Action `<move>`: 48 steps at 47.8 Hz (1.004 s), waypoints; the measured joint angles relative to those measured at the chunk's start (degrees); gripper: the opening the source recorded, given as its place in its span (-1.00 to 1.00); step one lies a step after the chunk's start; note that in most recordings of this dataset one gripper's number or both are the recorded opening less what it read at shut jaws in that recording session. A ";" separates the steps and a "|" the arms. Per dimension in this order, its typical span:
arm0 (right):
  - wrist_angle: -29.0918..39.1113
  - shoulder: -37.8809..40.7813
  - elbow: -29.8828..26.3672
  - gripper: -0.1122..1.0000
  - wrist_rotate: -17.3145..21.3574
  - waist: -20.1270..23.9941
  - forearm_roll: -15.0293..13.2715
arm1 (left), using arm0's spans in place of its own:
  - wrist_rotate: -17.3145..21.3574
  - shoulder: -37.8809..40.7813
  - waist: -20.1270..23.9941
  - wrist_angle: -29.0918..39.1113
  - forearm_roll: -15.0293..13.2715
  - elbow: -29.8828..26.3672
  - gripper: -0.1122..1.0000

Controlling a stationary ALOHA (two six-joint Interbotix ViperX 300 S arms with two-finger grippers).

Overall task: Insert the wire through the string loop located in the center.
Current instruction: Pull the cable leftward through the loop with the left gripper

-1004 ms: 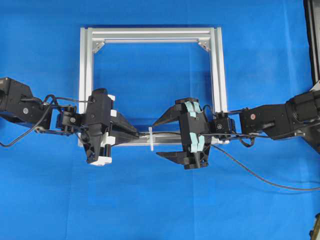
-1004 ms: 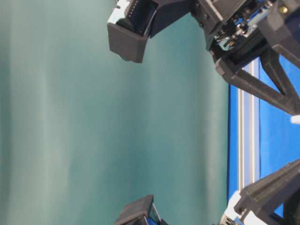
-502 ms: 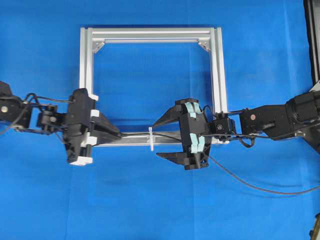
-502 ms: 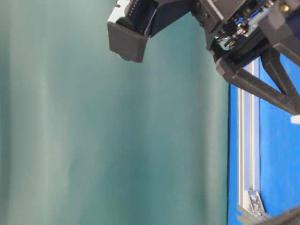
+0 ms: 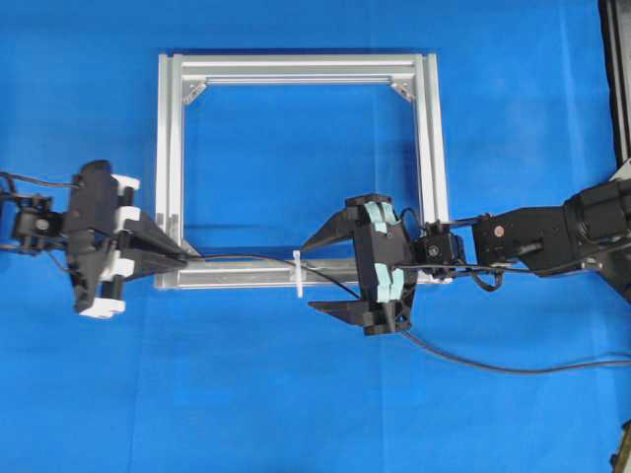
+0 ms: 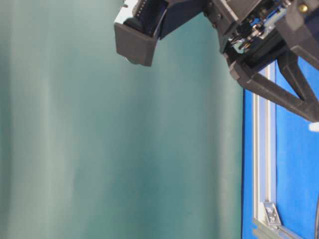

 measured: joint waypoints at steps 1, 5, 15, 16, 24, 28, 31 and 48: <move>-0.09 0.00 0.09 0.82 0.00 0.00 0.00 | -0.35 -0.44 0.00 0.00 0.00 0.44 -0.66; -0.09 0.00 0.09 0.82 0.00 0.00 0.00 | -2.11 -2.20 0.00 0.09 0.00 2.37 -0.66; 0.00 0.00 0.00 0.82 0.00 0.09 -0.09 | -4.31 -5.80 -0.97 0.53 0.00 5.80 -0.66; 0.00 0.00 0.00 0.82 0.00 0.09 0.00 | -4.31 -5.89 -1.05 0.53 0.00 5.80 -0.66; 0.00 0.00 0.00 0.82 0.00 0.09 -0.09 | -3.87 -5.71 -1.93 2.29 0.00 5.45 -0.66; 0.00 0.00 0.09 0.82 0.00 0.18 -0.09 | -3.78 -5.62 -2.02 4.13 0.00 5.36 -0.66; 0.00 0.00 0.00 0.82 0.00 0.26 0.00 | -3.78 -5.80 -2.02 4.66 0.00 5.36 -0.65; 0.00 0.00 0.00 0.82 0.00 0.35 -0.09 | -4.31 -6.06 -2.02 6.15 0.09 5.54 0.56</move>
